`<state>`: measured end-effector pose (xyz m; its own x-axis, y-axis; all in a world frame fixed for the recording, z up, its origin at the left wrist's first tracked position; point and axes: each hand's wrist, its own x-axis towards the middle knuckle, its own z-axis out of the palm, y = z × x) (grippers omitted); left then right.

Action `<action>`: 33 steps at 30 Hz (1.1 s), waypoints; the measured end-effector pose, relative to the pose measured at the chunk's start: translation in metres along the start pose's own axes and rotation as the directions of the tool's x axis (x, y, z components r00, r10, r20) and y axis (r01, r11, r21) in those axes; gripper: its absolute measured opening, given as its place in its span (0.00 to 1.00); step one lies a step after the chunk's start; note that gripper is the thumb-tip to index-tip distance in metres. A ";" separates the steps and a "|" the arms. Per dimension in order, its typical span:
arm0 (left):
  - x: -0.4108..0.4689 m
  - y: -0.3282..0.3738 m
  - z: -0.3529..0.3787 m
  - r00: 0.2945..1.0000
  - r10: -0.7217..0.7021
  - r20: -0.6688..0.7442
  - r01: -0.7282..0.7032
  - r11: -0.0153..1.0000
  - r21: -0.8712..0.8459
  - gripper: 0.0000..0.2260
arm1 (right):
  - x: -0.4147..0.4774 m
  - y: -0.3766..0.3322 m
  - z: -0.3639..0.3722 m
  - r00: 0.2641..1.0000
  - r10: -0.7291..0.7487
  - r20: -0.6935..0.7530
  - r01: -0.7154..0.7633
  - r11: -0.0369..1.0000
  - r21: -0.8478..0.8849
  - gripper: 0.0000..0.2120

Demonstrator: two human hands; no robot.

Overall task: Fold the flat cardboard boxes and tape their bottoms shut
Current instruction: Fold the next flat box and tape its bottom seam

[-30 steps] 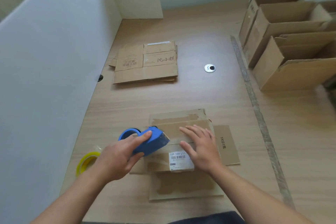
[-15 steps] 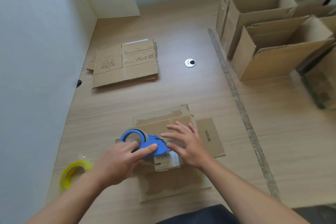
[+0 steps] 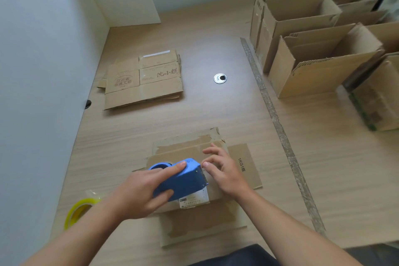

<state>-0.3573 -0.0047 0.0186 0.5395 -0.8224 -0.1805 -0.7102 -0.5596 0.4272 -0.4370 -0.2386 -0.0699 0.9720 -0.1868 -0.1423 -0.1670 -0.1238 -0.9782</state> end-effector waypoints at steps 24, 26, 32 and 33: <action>0.070 0.012 -0.014 0.887 -0.240 0.395 0.290 0.954 -0.073 0.31 | 0.004 0.012 -0.033 0.821 0.486 -0.299 -0.249 0.777 0.578 0.09; 0.072 0.015 -0.012 0.886 -0.236 0.400 0.276 0.960 -0.045 0.32 | 0.000 0.013 -0.055 0.784 0.514 -0.348 -0.284 0.795 0.536 0.09; 0.082 0.022 -0.014 0.855 -0.235 0.462 0.270 0.963 -0.010 0.32 | -0.016 0.025 -0.091 0.719 0.614 -0.326 -0.376 0.738 0.561 0.10; 0.082 0.023 -0.014 0.852 -0.241 0.466 0.275 0.962 -0.005 0.32 | -0.018 0.028 -0.090 0.702 0.635 -0.322 -0.406 0.728 0.552 0.09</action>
<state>-0.3231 -0.0840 0.0260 0.4198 -0.6132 -0.6691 -0.5326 -0.7634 0.3654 -0.4746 -0.3268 -0.0815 0.5233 -0.5235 -0.6724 -0.4249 0.5237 -0.7384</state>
